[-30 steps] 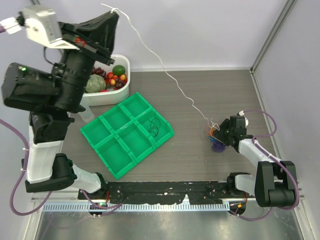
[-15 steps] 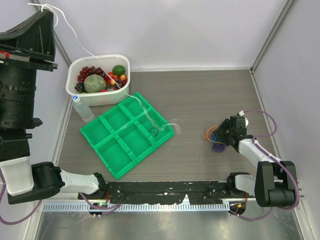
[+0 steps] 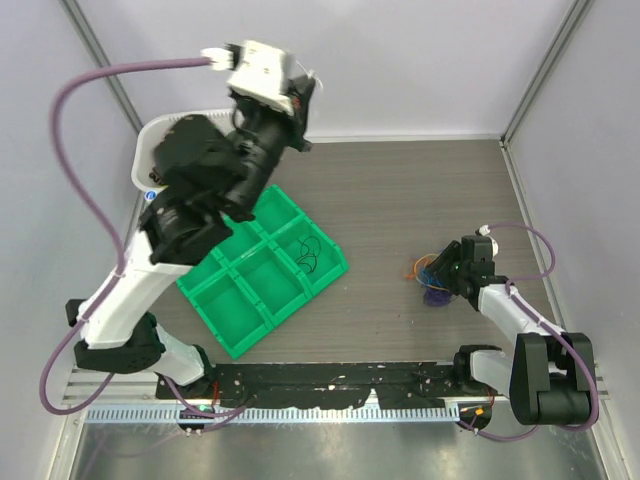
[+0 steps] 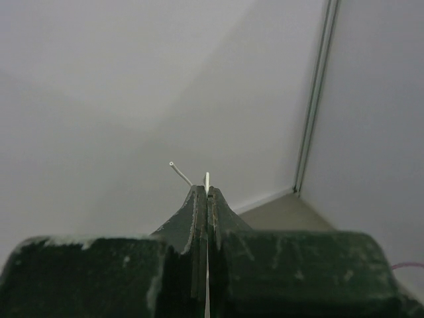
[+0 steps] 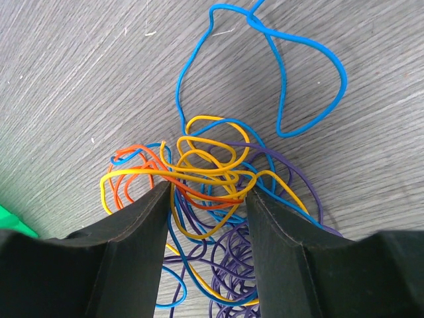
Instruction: Untangle the cables
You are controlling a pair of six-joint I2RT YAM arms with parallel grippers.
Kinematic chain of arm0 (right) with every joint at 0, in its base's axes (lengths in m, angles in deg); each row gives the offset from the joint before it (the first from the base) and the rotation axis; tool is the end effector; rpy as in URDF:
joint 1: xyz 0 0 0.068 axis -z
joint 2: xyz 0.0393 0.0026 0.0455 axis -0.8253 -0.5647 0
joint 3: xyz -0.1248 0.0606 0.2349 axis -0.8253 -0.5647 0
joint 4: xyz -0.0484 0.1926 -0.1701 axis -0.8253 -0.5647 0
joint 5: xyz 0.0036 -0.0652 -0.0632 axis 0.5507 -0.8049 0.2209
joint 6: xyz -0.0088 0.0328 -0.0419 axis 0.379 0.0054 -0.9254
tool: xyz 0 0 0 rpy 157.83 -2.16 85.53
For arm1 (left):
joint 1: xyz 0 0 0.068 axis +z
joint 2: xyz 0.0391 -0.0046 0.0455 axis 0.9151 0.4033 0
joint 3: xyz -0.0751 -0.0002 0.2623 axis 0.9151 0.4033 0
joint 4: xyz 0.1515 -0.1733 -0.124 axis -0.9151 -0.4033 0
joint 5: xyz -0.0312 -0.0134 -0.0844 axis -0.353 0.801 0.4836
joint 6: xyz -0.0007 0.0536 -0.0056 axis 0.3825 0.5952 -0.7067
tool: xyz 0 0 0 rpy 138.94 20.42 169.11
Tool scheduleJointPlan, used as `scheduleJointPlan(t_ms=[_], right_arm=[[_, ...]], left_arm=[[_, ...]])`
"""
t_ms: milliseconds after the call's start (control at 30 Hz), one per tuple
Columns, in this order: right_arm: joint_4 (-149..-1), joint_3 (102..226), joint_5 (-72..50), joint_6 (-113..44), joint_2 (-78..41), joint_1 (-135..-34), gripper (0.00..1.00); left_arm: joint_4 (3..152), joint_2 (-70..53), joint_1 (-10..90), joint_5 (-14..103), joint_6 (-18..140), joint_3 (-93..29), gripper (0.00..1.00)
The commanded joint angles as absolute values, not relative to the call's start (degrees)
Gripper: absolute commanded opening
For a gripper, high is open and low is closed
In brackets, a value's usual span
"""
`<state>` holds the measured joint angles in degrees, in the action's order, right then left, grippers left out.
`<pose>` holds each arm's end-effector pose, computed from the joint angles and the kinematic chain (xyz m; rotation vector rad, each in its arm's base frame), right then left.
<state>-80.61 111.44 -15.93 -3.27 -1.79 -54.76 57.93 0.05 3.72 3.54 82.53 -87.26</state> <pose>0.2028 -0.0014 0.1521 0.7946 2.3082 0.3475 0.1176 -0.1845 0.6352 0.2294 1.1815 -0.4902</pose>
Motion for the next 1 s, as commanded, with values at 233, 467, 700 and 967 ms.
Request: scheduleJointPlan(t_ms=[233, 467, 700, 967], right_arm=[[-81.16, 110.49, -13.93, -4.26, -2.01, -54.48, 0.54], [-81.16, 110.23, -13.84, -4.26, -1.40, -54.48, 0.54], [-80.98, 110.32, -13.40, -4.53, -1.75, -54.48, 0.54], [-80.98, 110.32, -13.14, -4.61, -1.84, -54.48, 0.54]], left_arm=[[59.10, -2.50, 3.99, -6.28, 89.27, -81.66, 0.00], [60.60, -2.94, 5.57, -8.75, 91.73, -79.38, 0.00], [62.79, -6.18, 6.18, -13.66, 93.50, -72.71, 0.00], [48.85, -14.09, 6.27, -24.81, 73.13, -54.97, 0.00]])
